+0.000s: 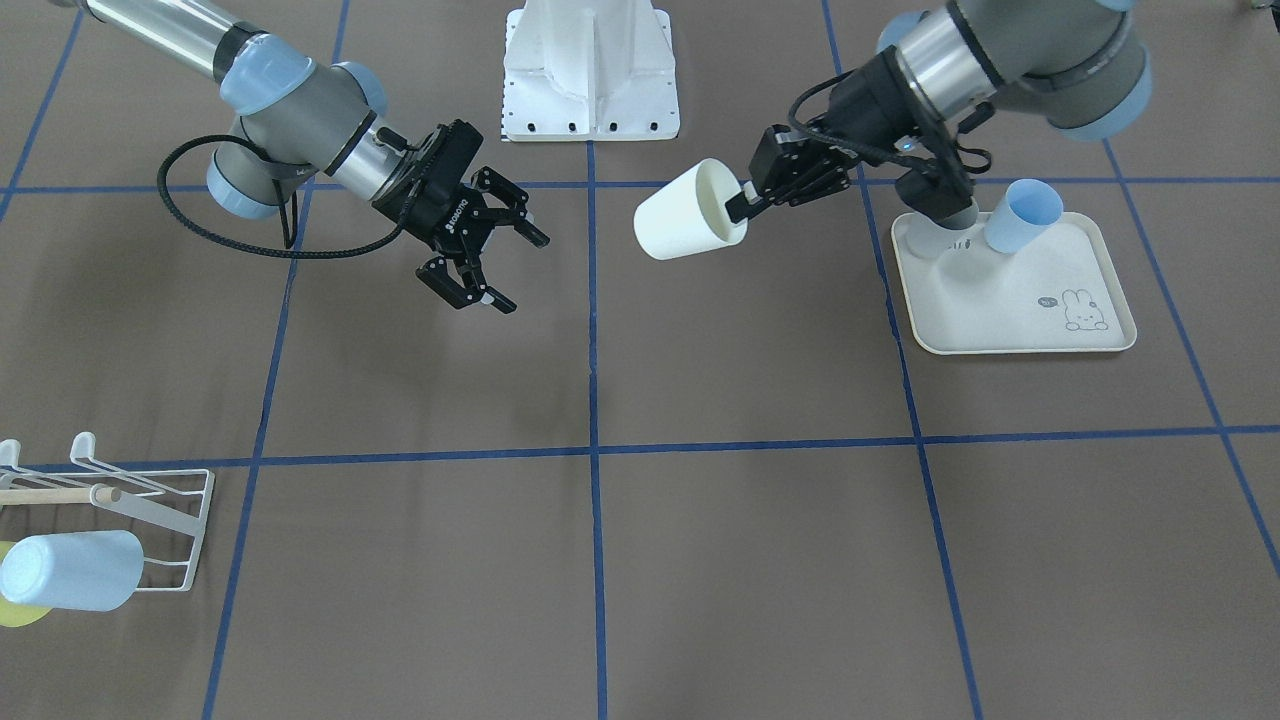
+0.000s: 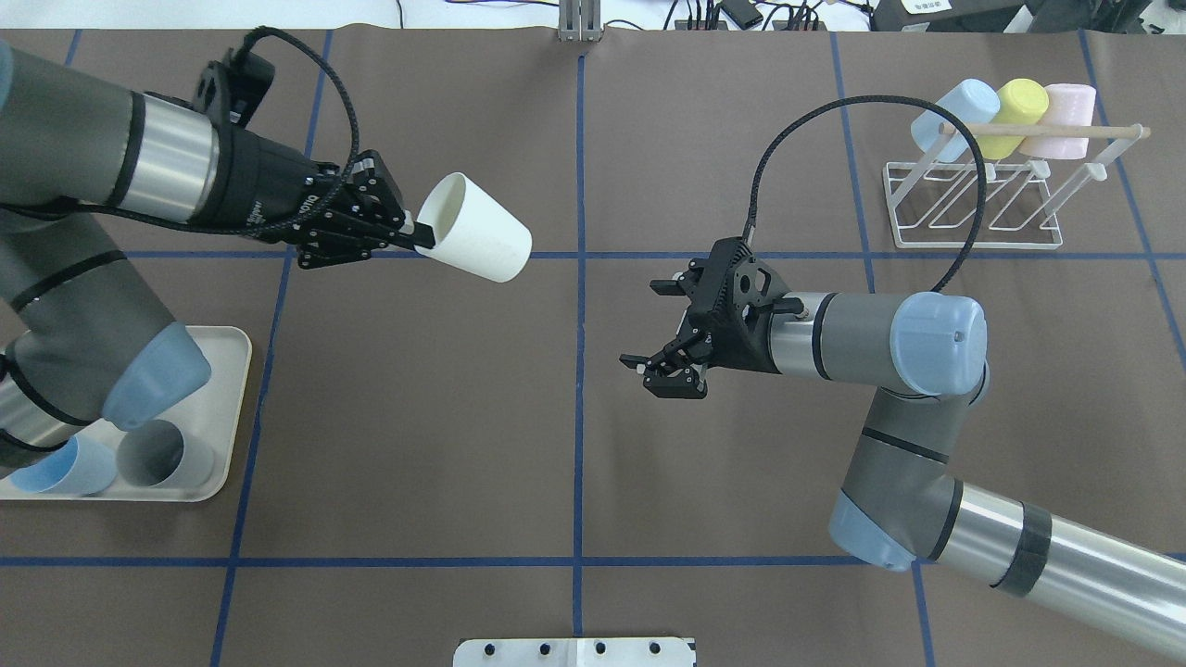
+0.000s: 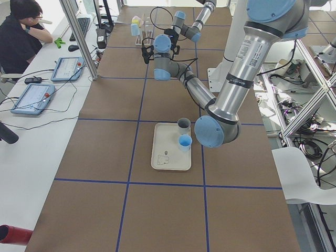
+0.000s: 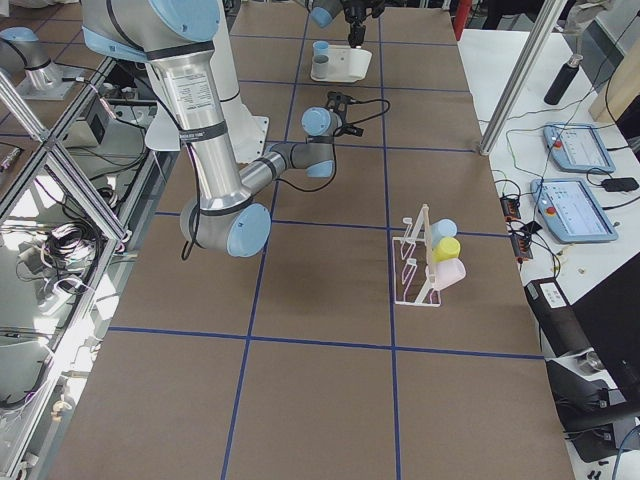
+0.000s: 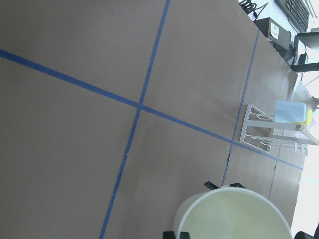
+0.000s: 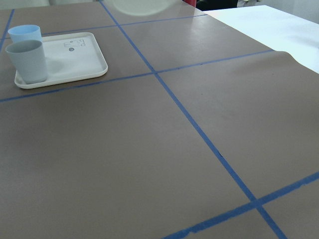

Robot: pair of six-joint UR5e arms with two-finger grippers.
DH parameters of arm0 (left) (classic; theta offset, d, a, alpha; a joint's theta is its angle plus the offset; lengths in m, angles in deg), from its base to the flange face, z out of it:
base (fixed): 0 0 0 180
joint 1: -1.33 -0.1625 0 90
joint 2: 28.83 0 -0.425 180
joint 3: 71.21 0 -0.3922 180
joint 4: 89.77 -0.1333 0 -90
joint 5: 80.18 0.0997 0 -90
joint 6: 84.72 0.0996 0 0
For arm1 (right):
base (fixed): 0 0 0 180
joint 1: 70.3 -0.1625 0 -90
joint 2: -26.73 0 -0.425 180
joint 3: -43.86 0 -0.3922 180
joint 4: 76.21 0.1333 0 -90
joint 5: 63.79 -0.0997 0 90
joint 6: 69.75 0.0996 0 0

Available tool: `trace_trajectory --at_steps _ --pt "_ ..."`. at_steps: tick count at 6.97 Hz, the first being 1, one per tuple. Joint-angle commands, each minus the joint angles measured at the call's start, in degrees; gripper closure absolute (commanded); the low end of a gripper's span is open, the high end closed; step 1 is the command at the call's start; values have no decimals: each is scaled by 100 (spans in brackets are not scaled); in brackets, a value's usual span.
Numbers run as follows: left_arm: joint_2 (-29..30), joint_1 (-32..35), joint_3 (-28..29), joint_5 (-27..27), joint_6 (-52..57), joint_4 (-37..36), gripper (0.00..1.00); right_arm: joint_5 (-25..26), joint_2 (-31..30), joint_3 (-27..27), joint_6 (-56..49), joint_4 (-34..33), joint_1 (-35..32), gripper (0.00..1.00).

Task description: Transfer IKEA cup to right arm and place on rack

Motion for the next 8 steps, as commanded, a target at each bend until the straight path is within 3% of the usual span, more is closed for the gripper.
trace_trajectory --at_steps 1,8 --pt "352 -571 391 676 -261 251 100 49 91 46 47 234 81 1" --pt "432 -1039 629 881 -243 331 100 129 108 20 47 472 152 1"
